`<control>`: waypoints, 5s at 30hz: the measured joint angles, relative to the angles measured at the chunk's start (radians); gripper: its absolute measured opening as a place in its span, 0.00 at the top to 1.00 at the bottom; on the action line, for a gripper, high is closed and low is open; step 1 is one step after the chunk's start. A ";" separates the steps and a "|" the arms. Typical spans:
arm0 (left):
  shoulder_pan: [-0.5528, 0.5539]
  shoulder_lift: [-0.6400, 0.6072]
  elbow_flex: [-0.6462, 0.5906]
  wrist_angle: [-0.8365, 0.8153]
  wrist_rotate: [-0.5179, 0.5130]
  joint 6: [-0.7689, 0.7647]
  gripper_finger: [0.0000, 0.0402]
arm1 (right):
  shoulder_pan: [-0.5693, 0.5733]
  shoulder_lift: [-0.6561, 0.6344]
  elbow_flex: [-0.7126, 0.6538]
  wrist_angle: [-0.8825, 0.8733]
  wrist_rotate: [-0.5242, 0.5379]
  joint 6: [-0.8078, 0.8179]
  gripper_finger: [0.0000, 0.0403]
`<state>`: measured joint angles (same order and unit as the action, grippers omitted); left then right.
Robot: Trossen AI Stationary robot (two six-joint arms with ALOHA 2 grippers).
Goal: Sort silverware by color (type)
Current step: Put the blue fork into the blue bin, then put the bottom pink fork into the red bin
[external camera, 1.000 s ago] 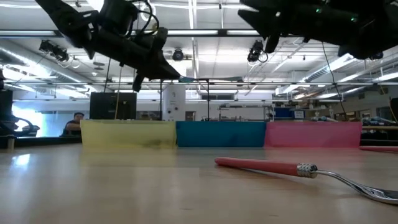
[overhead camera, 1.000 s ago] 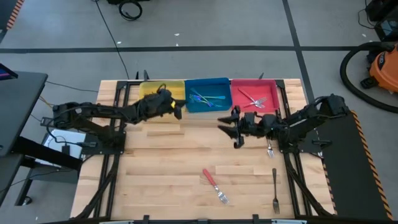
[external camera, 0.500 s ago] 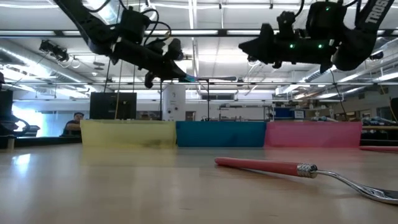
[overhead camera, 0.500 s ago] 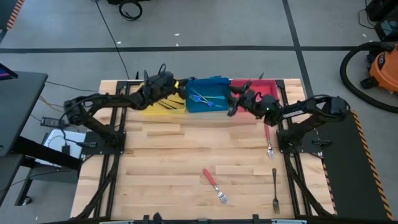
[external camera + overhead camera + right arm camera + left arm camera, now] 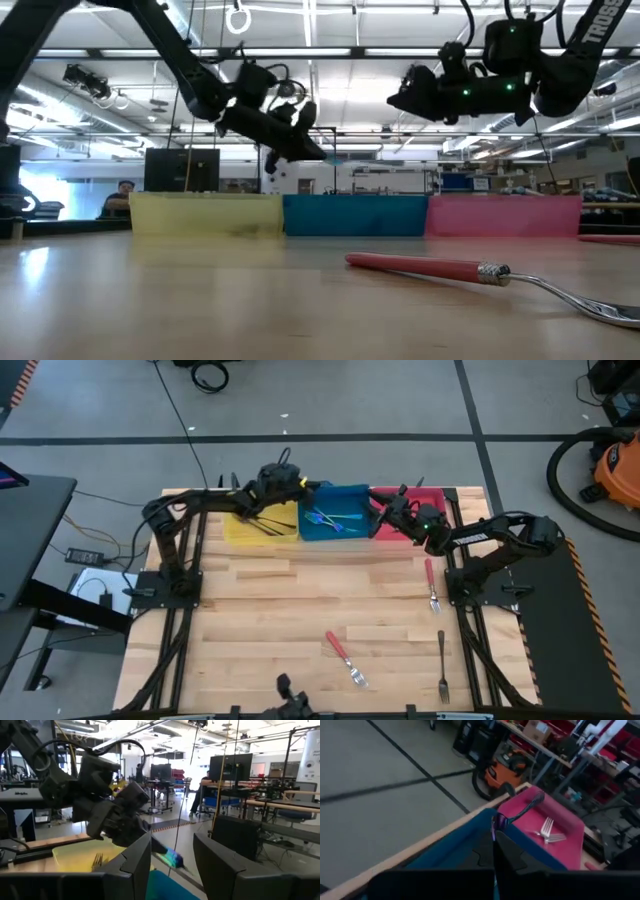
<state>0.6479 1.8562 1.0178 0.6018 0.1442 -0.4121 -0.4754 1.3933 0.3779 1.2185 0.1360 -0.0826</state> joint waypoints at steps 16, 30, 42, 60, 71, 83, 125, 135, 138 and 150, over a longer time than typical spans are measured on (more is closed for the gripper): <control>0.022 0.077 0.084 -0.287 0.076 0.038 0.98 | -0.031 0.000 0.000 -0.054 -0.003 -0.007 0.61; 0.023 0.076 0.083 -0.427 0.075 0.042 0.90 | -0.030 0.000 0.000 -0.054 -0.006 0.001 0.61; 0.022 0.074 0.083 -0.445 0.077 0.041 0.80 | -0.030 0.000 0.000 -0.054 -0.006 0.001 0.61; -0.025 -0.039 0.083 -0.486 0.090 -0.117 0.81 | -0.030 0.000 0.000 -0.061 -0.011 0.004 0.61; -0.177 -0.129 0.083 -0.514 0.199 -0.043 0.81 | -0.024 0.000 0.000 -0.064 -0.016 0.004 0.61; -0.306 -0.318 0.083 -0.476 0.192 -0.042 0.81 | -0.015 0.000 0.000 -0.028 -0.299 0.002 0.61; -0.657 -0.964 0.083 -0.947 -0.391 0.170 0.81 | 0.074 0.000 0.000 -0.013 -0.706 0.108 0.61; -0.734 -1.010 0.081 -1.137 -0.618 0.084 0.81 | 0.167 0.000 0.000 -0.004 -0.705 0.117 0.61; -0.743 -1.024 0.065 -1.140 -0.623 0.083 0.81 | 0.200 0.000 0.000 0.026 -0.706 0.117 0.61; -0.756 -1.269 -0.221 -1.052 -0.614 0.022 0.81 | 0.274 0.000 0.000 0.058 -0.548 0.115 0.61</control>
<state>-0.1079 0.5867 0.7971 -0.4498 -0.4698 -0.3900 -0.2012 1.3933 0.3779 1.2760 -0.4117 0.0322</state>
